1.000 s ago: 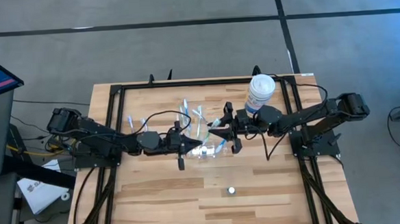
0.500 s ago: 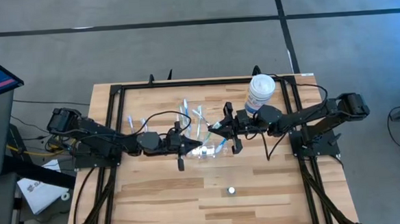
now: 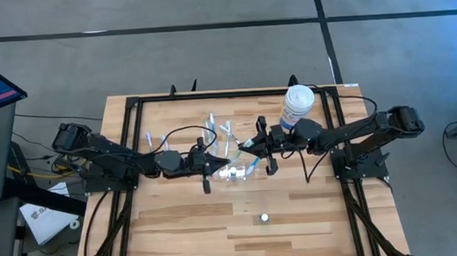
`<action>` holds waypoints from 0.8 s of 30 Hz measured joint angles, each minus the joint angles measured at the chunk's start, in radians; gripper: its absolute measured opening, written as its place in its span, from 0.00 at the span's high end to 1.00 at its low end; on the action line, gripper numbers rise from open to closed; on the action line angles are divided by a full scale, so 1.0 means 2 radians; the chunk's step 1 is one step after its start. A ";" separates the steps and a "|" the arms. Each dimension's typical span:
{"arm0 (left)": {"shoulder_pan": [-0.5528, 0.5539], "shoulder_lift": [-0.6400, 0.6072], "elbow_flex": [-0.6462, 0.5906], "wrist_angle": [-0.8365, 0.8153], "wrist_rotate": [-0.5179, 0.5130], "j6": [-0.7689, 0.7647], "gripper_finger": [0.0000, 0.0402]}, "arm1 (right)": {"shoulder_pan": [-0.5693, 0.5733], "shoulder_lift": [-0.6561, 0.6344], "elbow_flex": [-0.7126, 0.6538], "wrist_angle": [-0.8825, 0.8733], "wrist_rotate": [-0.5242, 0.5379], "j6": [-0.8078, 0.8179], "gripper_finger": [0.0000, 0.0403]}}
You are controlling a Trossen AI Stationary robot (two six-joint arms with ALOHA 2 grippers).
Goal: Pick & Place toothbrushing station
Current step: Put the left green toothbrush into the transparent organizer
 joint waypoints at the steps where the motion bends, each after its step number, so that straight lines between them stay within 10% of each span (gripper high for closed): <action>1: 0.000 -0.005 0.000 -0.004 -0.001 0.000 0.99 | 0.000 -0.005 0.000 -0.007 0.000 -0.003 0.99; 24: -0.005 -0.042 0.001 -0.044 -0.002 -0.002 0.85 | 0.009 -0.036 -0.014 -0.120 0.013 -0.010 0.99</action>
